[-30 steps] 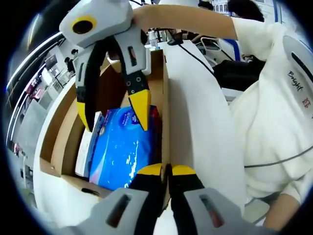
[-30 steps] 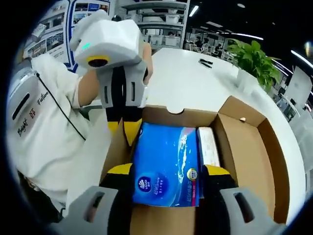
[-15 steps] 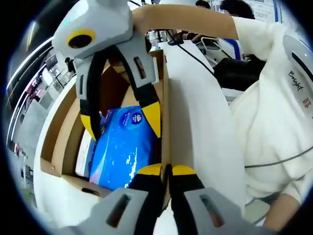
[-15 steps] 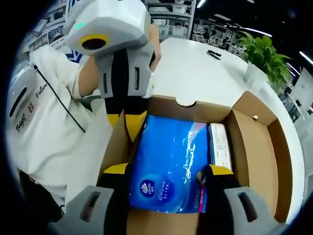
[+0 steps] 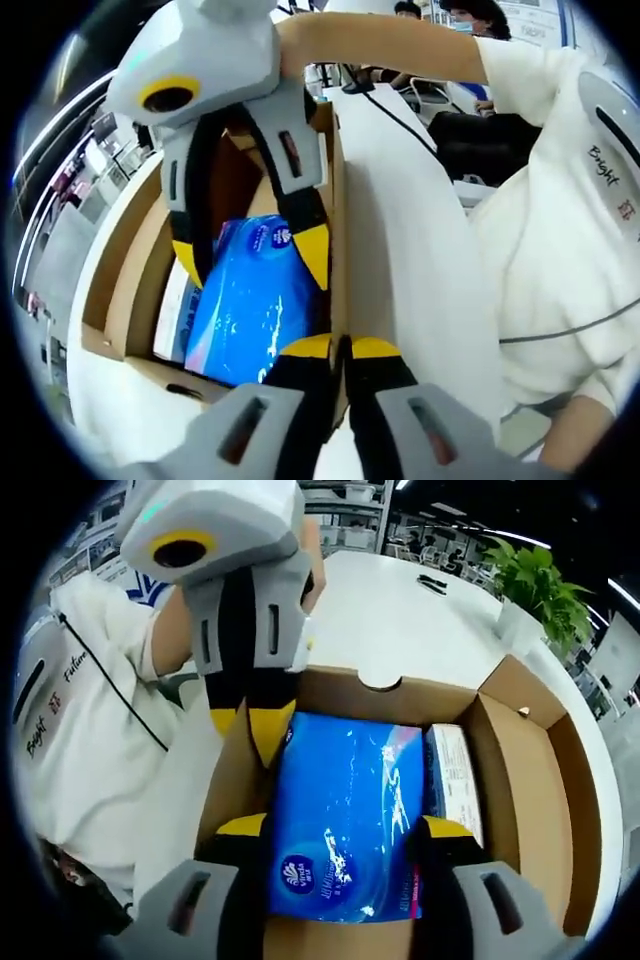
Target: Operate the shoe box by opening the lid, removing the specified soft item, and placing it in the target area until the item is outside and the box remains undamaged.
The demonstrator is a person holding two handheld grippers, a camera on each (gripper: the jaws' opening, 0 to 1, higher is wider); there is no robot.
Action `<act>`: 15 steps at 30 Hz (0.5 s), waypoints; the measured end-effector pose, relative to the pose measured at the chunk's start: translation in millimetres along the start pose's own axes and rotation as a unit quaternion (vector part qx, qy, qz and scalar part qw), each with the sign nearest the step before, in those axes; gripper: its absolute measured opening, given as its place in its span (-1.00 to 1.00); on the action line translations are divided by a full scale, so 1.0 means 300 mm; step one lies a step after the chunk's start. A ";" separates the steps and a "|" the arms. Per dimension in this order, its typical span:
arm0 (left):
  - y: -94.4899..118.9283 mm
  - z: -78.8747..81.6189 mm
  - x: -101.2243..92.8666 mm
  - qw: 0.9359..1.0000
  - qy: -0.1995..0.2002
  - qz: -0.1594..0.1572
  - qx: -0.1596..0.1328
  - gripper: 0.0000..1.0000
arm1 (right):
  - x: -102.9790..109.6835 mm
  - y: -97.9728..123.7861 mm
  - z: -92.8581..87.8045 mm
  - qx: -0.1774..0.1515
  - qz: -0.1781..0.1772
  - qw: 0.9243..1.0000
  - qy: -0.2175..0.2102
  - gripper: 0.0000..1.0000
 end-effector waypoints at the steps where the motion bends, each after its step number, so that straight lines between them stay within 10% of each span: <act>1: 0.000 0.000 0.000 1.000 0.000 0.001 0.000 -0.94 | 0.005 0.003 -0.002 0.001 0.000 1.000 0.001 0.15; 15: -0.004 -0.002 -0.001 1.000 0.004 -0.004 0.009 -0.95 | 0.048 0.113 -0.142 0.062 0.013 0.998 0.009 0.14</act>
Point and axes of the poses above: the point that each gripper's makers call its tool centre point, and the gripper's own axes: y roughly backward along the fingers, x roughly to its left, z roughly out of its top, the point moved 4 cm from there along y, roughly backward along the fingers, and after that the axes turned 11 degrees about y, right-handed, at the moved point
